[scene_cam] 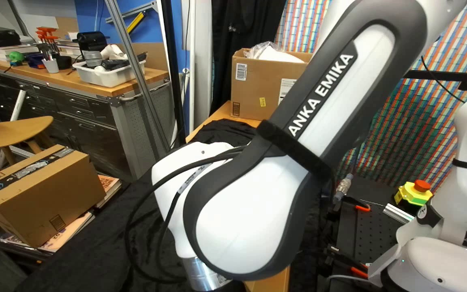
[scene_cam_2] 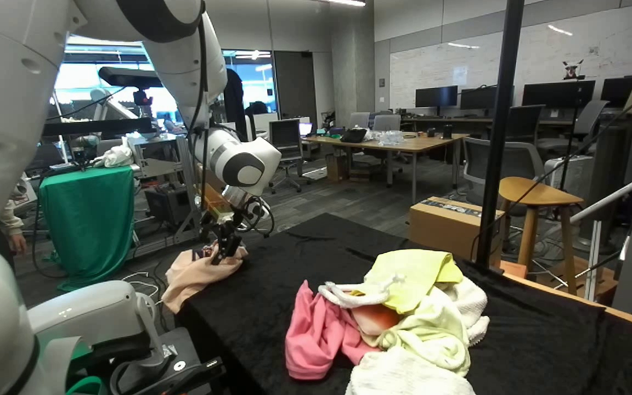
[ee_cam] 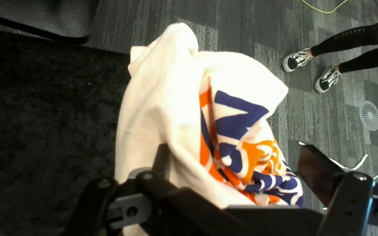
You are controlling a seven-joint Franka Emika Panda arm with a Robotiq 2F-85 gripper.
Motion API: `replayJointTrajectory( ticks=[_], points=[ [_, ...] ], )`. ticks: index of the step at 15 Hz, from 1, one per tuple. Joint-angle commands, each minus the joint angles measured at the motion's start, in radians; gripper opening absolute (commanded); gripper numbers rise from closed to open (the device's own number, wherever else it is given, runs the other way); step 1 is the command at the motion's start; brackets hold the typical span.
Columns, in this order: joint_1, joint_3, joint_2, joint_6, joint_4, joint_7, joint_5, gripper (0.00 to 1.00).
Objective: Pile up all the things on the table on the white shirt
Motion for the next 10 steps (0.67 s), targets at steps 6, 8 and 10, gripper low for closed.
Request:
replayJointTrajectory(
  ticks=[6, 8, 10],
  points=[
    [0.051, -0.016, 0.018, 0.086, -0.001, 0.117, -0.108, 1.0],
    [0.068, -0.026, 0.015, 0.12, -0.008, 0.151, -0.155, 1.0],
    [0.078, -0.031, 0.02, 0.141, -0.009, 0.178, -0.191, 1.0]
  ],
)
